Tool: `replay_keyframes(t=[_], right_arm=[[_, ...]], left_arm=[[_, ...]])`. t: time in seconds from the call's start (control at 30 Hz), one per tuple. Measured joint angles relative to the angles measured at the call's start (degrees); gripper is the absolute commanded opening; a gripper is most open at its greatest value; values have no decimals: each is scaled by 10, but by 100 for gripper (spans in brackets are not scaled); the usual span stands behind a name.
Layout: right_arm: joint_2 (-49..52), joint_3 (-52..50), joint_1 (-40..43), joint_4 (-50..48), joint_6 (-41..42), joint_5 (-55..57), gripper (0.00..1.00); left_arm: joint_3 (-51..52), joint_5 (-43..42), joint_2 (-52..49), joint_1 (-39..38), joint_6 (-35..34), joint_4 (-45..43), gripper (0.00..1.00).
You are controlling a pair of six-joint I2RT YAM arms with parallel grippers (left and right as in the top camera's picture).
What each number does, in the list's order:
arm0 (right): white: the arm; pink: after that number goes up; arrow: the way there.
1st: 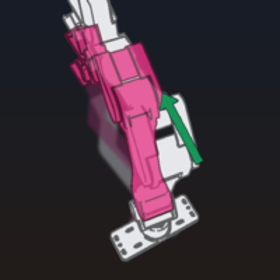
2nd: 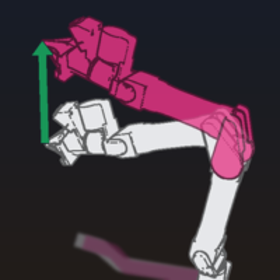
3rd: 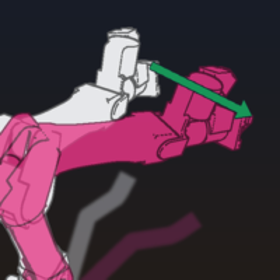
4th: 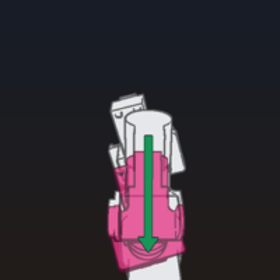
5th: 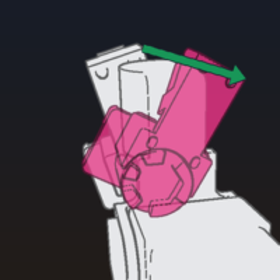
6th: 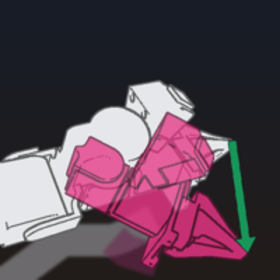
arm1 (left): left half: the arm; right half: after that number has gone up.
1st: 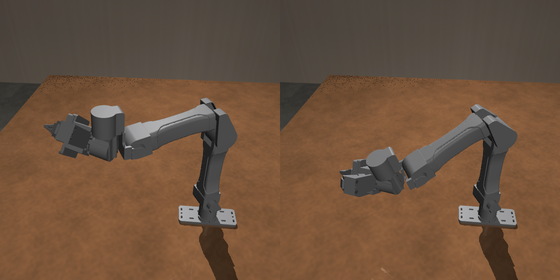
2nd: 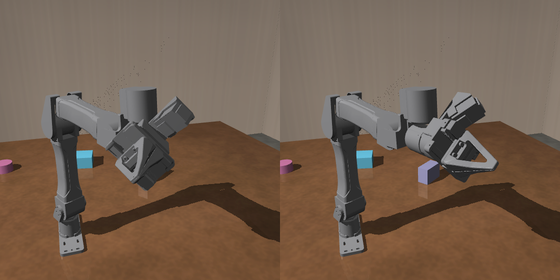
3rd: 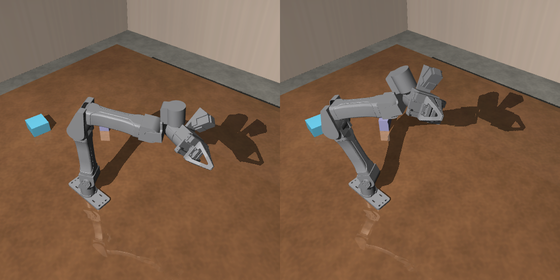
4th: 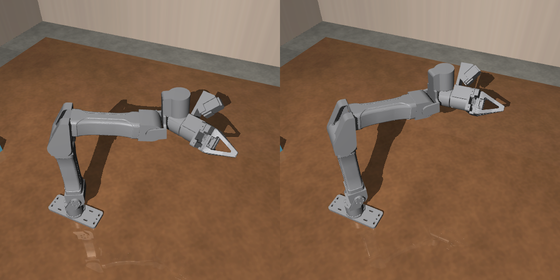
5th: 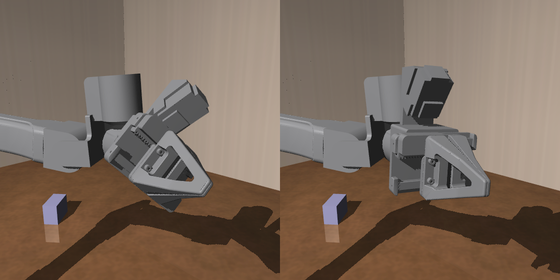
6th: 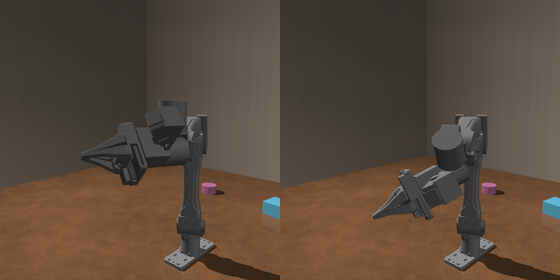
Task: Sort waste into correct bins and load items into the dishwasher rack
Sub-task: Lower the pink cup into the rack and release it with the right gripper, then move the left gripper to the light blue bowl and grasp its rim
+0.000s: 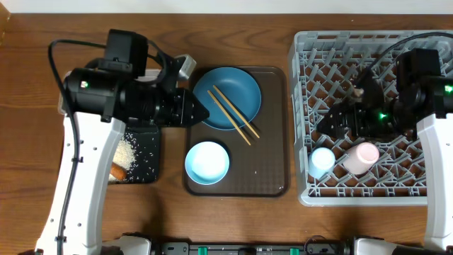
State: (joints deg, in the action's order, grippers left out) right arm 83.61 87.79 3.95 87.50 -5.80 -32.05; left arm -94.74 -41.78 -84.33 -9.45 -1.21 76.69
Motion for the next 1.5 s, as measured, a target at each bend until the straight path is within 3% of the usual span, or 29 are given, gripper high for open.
replay_keyframes(t=[0.23, 0.33, 0.67, 1.0, 1.33, 1.5], right_arm=[[0, 0, -11, 9, -28, -29, 99], [0, 0, -15, 10, -33, -30, 99], [0, 0, -19, 30, -37, -14, 99], [0, 0, -25, 38, -37, 6, 99], [0, 0, -32, 38, -37, 8, 99], [0, 0, -32, 38, -37, 8, 99]], left_arm=[[117, 97, 0, 0, -7, -16, 17], [180, 124, 0, 0, -15, -56, 29], [329, 152, 0, 0, -46, -180, 36], [403, 242, 0, 0, -136, -252, 36], [473, 224, 0, 0, -168, -332, 36], [494, 206, 0, 0, -172, -355, 20]])
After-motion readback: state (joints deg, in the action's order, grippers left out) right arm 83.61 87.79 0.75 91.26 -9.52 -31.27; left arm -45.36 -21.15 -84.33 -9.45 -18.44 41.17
